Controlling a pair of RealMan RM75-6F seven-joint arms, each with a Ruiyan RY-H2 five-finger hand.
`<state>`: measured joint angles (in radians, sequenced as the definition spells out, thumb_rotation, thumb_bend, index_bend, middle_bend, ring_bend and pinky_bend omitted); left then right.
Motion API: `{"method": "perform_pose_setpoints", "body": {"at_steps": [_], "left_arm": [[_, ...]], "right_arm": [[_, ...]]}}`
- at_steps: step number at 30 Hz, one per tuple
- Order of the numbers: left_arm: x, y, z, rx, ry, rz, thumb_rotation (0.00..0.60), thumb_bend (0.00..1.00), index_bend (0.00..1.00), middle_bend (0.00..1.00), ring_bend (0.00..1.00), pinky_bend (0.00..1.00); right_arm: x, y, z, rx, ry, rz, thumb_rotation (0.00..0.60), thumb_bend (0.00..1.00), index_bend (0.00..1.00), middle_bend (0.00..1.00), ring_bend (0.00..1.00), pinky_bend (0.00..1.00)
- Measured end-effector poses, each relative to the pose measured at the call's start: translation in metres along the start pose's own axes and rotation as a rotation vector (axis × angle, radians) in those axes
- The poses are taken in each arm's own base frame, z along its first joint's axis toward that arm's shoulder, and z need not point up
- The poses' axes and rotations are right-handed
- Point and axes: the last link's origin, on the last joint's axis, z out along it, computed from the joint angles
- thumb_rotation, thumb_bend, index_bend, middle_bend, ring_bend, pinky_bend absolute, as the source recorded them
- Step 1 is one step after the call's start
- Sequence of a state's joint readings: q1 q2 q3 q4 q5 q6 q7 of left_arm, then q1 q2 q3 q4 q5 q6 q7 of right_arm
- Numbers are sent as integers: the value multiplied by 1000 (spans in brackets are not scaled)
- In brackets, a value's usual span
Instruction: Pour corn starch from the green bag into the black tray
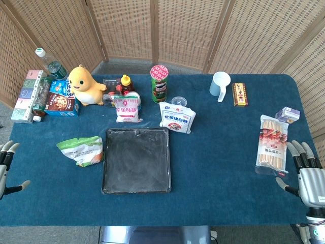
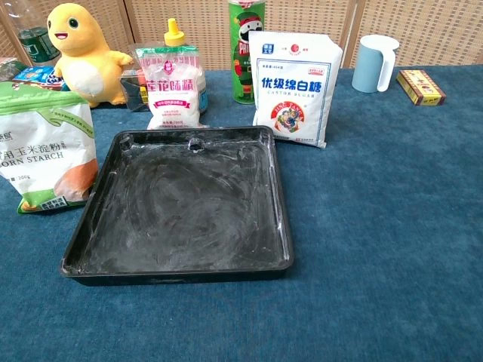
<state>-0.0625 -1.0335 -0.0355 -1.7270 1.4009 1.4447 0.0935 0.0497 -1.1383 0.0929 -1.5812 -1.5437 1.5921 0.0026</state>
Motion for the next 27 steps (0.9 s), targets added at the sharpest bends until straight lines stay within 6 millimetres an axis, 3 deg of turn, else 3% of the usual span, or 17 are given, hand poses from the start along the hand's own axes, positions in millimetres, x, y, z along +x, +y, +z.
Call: {"method": "perform_pose_setpoints", "body": {"at_steps": [14, 27], "left_arm": [[-20, -1, 17, -37, -21, -14, 600, 30, 0, 0, 0, 41], [-83, 13, 46, -114, -104, -162, 600, 29, 0, 0, 0, 40]], "right_arm": [[0, 2, 0, -16, -23, 16, 600, 0, 0, 0, 4, 164], [0, 4, 1, -27, -56, 30, 600, 0, 0, 0, 5, 162]]}}
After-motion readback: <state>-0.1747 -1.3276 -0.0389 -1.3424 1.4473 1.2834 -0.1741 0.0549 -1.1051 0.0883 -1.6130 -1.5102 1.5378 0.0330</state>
